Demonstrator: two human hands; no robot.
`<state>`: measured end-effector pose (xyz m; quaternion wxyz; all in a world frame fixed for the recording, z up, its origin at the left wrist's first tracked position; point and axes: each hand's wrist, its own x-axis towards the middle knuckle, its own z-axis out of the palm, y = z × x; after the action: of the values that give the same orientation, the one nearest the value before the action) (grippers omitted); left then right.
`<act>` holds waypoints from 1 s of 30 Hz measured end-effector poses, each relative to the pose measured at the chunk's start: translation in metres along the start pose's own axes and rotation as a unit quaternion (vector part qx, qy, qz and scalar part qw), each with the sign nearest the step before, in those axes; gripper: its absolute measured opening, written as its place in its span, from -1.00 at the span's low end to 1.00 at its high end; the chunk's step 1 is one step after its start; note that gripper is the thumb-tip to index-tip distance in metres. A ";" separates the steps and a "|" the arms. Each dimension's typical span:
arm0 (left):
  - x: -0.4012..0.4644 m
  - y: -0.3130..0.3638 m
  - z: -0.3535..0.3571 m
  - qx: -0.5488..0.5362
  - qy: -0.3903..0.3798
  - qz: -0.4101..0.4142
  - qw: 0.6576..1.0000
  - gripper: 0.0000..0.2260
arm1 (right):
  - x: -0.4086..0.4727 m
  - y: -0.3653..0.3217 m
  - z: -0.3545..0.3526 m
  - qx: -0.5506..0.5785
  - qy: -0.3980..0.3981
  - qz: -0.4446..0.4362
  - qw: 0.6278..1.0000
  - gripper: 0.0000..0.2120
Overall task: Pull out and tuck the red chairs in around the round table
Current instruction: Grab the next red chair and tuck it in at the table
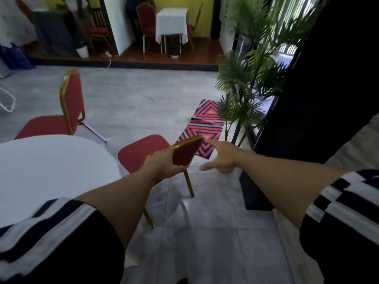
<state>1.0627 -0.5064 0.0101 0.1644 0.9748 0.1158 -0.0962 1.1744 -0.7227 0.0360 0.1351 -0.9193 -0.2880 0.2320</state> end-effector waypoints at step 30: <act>0.151 -0.062 0.062 -0.103 -0.091 -0.179 0.974 -0.90 | 0.284 0.014 0.040 -0.180 -0.149 -0.276 0.932 -0.67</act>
<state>1.1817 -0.4410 -0.0997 0.2542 0.9032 0.2819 -0.2002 1.3673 -0.5609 -0.1026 -0.0184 -0.7670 -0.5844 0.2642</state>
